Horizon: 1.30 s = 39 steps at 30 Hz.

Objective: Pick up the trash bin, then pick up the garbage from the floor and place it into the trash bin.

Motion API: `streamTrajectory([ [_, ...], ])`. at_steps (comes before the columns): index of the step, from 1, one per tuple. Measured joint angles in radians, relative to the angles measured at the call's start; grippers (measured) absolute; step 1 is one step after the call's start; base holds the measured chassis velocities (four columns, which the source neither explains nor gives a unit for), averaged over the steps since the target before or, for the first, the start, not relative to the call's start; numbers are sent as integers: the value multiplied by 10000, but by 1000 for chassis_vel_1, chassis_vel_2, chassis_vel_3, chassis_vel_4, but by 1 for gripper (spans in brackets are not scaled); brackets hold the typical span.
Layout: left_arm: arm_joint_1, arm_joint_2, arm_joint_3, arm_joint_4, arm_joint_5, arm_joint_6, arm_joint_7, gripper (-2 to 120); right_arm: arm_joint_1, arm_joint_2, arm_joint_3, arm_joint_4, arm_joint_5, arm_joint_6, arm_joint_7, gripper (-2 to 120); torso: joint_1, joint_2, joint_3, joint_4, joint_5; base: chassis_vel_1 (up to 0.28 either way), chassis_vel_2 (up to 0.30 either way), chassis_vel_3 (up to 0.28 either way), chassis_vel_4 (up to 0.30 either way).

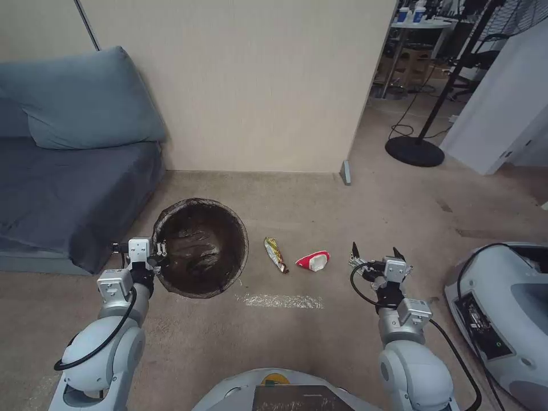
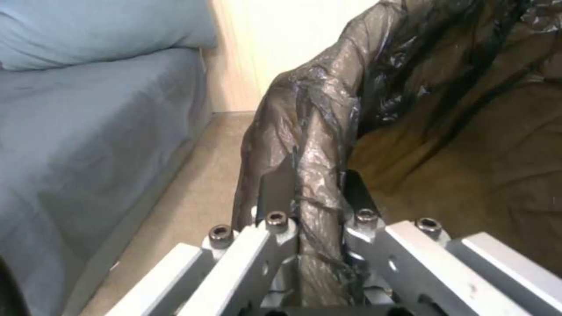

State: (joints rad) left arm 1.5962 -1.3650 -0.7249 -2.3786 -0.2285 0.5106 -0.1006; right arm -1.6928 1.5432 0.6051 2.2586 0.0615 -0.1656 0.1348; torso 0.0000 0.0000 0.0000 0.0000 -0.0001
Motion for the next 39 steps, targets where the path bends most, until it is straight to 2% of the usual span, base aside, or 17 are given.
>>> streamTrajectory([
  [39,-38,-10,-37,13,-26,-23,2,3,19,47,2,-31,-21,27,-6,100,0,0,0,0,0,-73,69,75,-73],
])
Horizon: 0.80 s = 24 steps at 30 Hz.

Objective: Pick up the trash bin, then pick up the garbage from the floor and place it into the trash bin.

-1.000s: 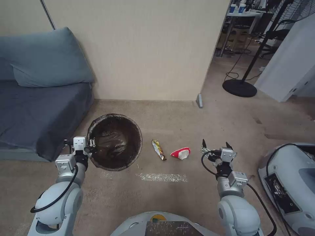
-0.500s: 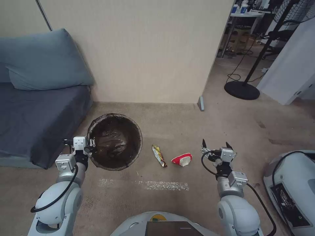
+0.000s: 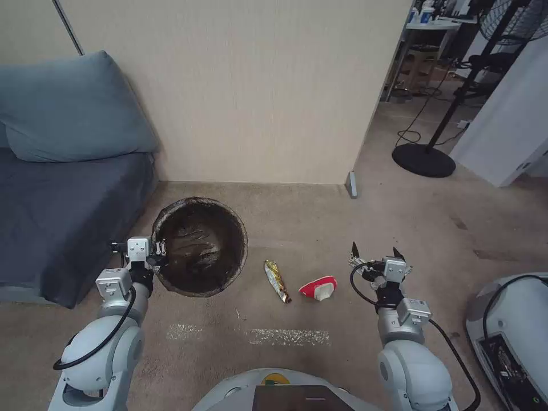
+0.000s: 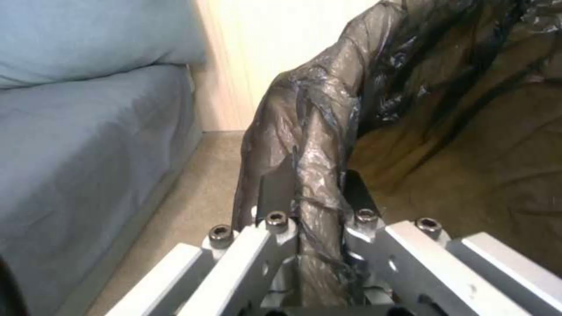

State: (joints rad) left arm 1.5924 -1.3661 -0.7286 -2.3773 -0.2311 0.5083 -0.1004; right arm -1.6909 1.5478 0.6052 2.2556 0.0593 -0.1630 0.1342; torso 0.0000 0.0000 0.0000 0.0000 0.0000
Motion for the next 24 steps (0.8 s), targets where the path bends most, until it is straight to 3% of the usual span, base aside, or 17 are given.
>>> streamTrajectory([
  [16,-6,-5,-9,-21,-24,-8,0,3,19,-44,-5,-73,25,-115,127,100,1,0,1,-2,0,-63,58,59,-57],
  [24,11,-3,-6,-102,-60,14,-3,3,242,-427,-221,-540,1069,-1056,798,100,0,0,0,-1,0,0,0,0,0],
])
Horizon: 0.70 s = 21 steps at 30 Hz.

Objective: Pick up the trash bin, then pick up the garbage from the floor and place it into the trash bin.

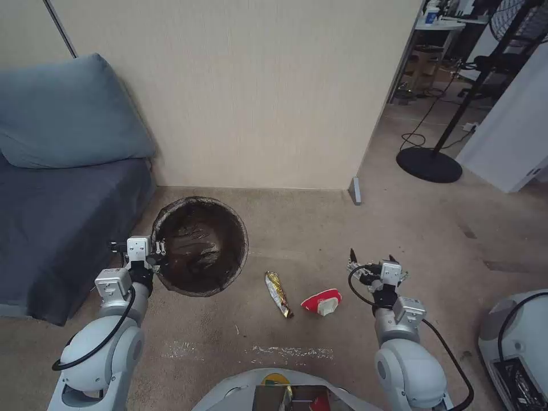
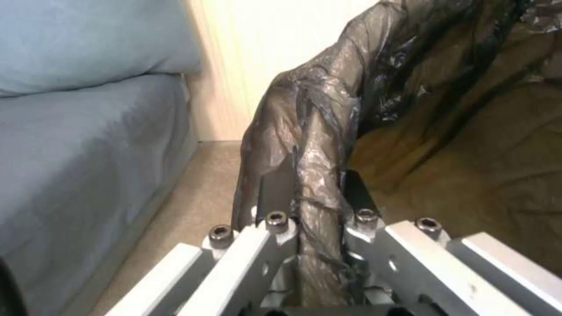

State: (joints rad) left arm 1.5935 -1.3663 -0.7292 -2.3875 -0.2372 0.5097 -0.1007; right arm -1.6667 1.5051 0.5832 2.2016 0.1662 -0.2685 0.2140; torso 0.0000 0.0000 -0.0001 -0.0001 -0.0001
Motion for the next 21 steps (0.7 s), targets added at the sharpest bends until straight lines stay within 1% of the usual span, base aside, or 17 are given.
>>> streamTrajectory([
  [2,9,14,-14,-34,-29,23,3,3,155,-106,8,-199,405,-264,118,100,0,0,0,1,1,0,0,0,0],
  [4,11,18,-20,-38,-32,25,3,3,189,-125,14,-245,480,-311,136,100,0,0,0,1,1,0,0,0,0],
  [6,29,44,-50,-49,-45,46,-2,3,485,-209,89,-674,995,-668,187,100,0,0,0,1,1,0,0,0,0],
  [8,32,45,-49,-49,-45,47,-2,3,551,-216,102,-794,1121,-761,187,100,0,0,0,2,0,0,0,0,0],
  [11,22,65,-30,-49,-45,64,-8,3,765,-263,114,-1209,1653,-1064,188,100,0,0,0,1,0,0,0,0,0],
  [17,-4,113,16,-6,-45,89,-15,3,1022,-460,117,-1946,2031,-1165,170,100,0,0,0,0,2,0,0,0,0],
  [21,4,151,36,47,-41,96,-16,3,1219,-704,187,-2721,2135,-1155,-134,100,0,0,0,0,1,0,0,0,0],
])
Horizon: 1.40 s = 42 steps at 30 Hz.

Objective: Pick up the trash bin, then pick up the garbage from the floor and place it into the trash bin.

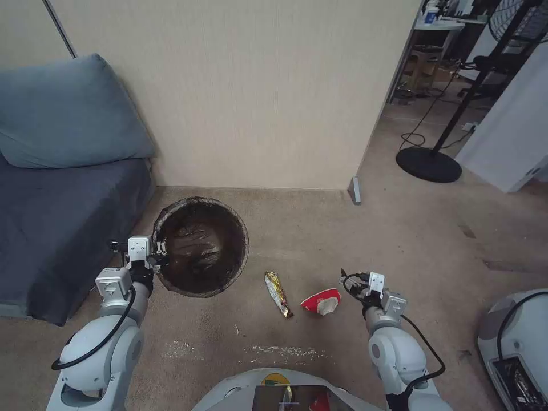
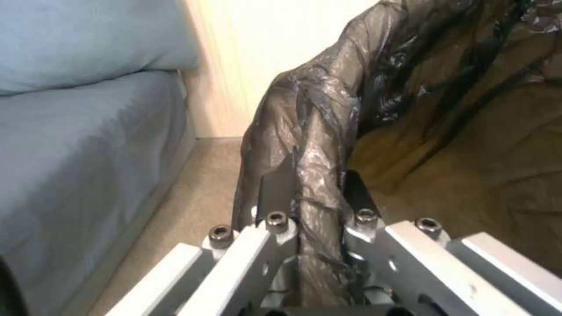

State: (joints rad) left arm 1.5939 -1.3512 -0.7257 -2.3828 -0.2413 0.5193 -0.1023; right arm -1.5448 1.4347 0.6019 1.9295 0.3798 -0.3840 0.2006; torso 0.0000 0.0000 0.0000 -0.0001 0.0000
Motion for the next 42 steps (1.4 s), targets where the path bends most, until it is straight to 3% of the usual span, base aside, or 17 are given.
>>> streamTrajectory([
  [22,-49,21,15,299,46,9,2,3,699,-98,-387,-2279,172,140,-188,100,0,0,0,1,0,0,0,0,0],
  [35,-71,5,22,428,51,-49,33,3,1048,315,-841,-3262,642,-64,282,100,0,0,0,0,-2,0,0,0,0],
  [42,-60,5,1,490,55,-76,92,3,1371,517,-1075,-3553,1414,-560,1109,100,-1,0,0,1,0,0,0,0,0],
])
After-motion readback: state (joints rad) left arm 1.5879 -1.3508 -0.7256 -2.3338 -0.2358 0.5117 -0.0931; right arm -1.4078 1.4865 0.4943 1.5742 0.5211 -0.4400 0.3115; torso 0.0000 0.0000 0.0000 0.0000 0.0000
